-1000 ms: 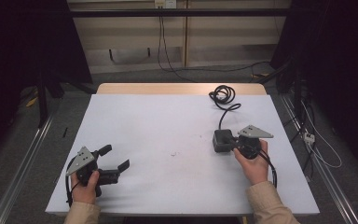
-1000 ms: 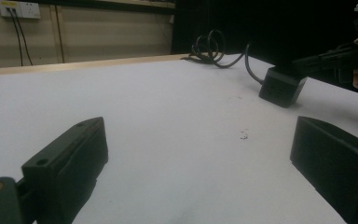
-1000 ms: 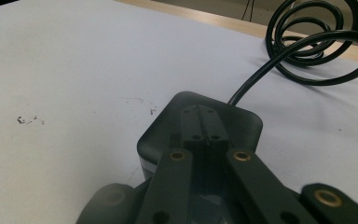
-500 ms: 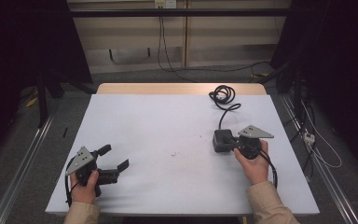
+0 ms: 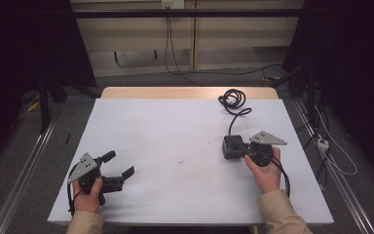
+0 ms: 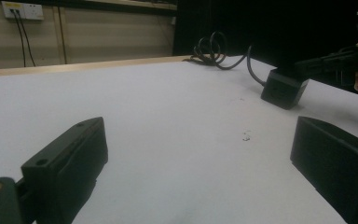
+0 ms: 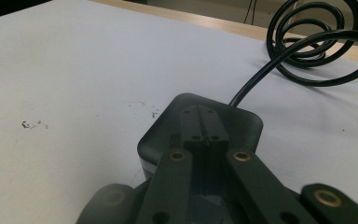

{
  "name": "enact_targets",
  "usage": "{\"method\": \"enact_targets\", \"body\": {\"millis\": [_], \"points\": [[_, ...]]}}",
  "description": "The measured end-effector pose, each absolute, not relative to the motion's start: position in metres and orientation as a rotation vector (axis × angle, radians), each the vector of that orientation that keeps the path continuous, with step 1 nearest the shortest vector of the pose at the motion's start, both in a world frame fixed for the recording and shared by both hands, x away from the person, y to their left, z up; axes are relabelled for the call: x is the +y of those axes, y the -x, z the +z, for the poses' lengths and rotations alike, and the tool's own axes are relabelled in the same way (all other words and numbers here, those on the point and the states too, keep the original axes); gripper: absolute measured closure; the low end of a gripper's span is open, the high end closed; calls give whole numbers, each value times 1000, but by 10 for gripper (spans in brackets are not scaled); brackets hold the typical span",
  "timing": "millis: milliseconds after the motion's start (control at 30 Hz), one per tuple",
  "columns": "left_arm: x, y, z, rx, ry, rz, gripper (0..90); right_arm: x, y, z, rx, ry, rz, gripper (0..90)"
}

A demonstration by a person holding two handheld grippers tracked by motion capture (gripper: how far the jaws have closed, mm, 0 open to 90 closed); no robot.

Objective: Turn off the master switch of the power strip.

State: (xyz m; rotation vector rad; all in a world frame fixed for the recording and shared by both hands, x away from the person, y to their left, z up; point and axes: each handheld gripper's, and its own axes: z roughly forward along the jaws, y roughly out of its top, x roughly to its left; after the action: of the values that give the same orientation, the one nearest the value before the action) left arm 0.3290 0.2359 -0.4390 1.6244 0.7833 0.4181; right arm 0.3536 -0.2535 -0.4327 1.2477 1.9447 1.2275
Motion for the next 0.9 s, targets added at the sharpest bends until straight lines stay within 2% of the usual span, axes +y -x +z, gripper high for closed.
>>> {"method": "enact_targets", "body": {"millis": [900], "points": [[236,-329,-439,784,-1628,420,37,-253,-353,-429,1941,-1224,1218,900]]}}
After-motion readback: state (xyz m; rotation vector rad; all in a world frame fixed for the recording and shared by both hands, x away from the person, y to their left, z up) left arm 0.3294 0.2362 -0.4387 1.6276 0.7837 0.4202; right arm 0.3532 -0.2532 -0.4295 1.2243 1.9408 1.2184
